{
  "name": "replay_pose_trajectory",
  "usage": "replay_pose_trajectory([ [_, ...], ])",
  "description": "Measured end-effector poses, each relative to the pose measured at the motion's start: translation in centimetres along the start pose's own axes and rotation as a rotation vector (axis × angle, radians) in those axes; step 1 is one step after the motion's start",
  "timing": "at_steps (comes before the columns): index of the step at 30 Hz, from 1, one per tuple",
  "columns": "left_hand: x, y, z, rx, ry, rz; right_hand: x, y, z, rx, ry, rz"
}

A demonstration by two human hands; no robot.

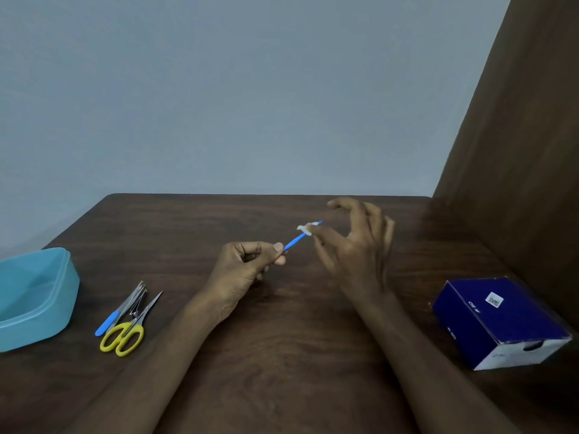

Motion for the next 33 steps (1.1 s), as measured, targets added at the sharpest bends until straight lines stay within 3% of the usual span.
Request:
replay_pose_trajectory([
  [4, -0.1, 0.0, 0.1, 0.002, 0.025, 0.015, -2.1, -0.2, 0.0, 0.017, -0.038, 0.110],
  [10, 0.1, 0.0, 0.0, 0.022, 0.001, -0.024, 4.2, -0.7, 0.6, 0.029, 0.143, -0.204],
  [17, 0.1, -0.3, 0.8, 0.105, 0.032, -0.061, -1.4, 0.0, -0.1, 0.009, 0.009, 0.055],
  [25, -0.1, -0.2, 0.5, 0.094, 0.046, -0.042, 4.2, -0.8, 0.6, 0.031, 0.188, -0.242],
  [31, -0.5, -0.5, 1.0, 0.119, 0.037, -0.011, -1.5, 0.0, -0.3, -0.014, 0.012, 0.017],
  [33, -0.7, -0.6, 1.0, 0.118, 0.040, -0.003, -1.2, -0.1, -0.2, -0.016, 0.024, 0.015],
])
Point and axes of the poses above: each hand's wrist, its own y-axis towards the middle knuckle, its own z-axis out of the palm, x = y × z, the point moved 10 cm from there along y, towards the middle knuckle, and after that the axes turned 14 degrees about -x, right-handed, at the moved point
